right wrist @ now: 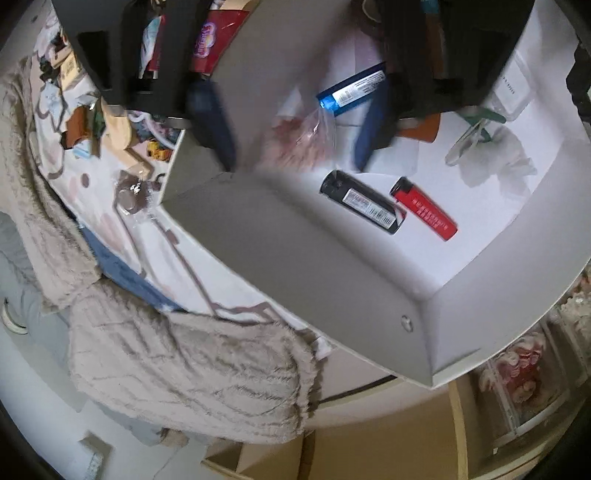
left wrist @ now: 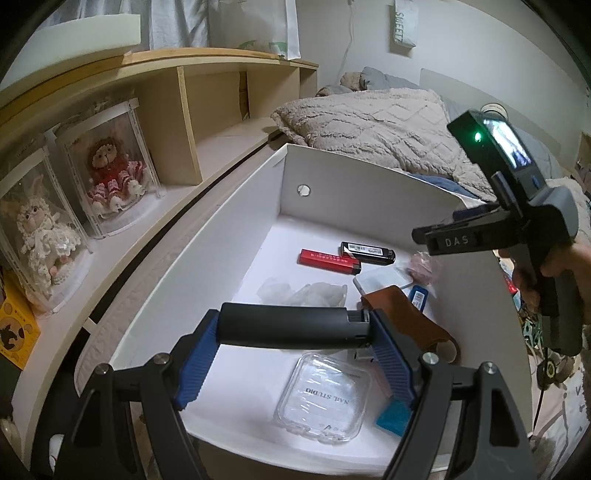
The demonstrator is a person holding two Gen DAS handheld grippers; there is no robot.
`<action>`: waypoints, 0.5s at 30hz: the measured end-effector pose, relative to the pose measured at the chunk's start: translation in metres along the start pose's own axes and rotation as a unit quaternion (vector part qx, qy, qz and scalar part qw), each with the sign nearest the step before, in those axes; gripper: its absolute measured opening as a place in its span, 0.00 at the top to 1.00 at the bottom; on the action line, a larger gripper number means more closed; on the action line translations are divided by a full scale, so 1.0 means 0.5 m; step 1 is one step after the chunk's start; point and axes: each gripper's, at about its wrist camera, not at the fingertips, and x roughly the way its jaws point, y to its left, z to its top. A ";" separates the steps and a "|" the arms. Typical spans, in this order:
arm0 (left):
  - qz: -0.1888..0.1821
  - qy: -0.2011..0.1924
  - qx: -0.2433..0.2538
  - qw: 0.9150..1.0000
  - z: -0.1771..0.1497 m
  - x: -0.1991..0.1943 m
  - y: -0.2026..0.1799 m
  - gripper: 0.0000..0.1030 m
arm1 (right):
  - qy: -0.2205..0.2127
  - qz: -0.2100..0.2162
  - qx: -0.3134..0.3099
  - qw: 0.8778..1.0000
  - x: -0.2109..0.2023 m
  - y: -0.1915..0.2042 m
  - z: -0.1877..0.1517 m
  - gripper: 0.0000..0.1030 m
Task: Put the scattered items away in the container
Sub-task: 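Open the right tool to drop the candy bag while the left tool drops the black cylinder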
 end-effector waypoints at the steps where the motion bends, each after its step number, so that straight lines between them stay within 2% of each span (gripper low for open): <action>1: 0.001 0.001 0.003 1.000 0.000 0.001 -0.001 0.23 | -0.005 -0.004 -0.001 1.000 -0.005 0.002 0.000 0.28; 7: 0.009 0.011 0.025 1.000 0.001 0.005 -0.001 0.23 | -0.013 0.032 -0.001 0.999 -0.033 0.009 -0.013 0.28; 12: -0.003 0.031 0.037 0.999 0.002 0.007 0.006 0.23 | -0.018 0.068 -0.005 0.998 -0.061 0.024 -0.039 0.28; 15: 0.003 0.038 0.056 0.998 -0.001 0.005 0.004 0.23 | -0.022 0.083 -0.014 0.996 -0.078 0.037 -0.055 0.28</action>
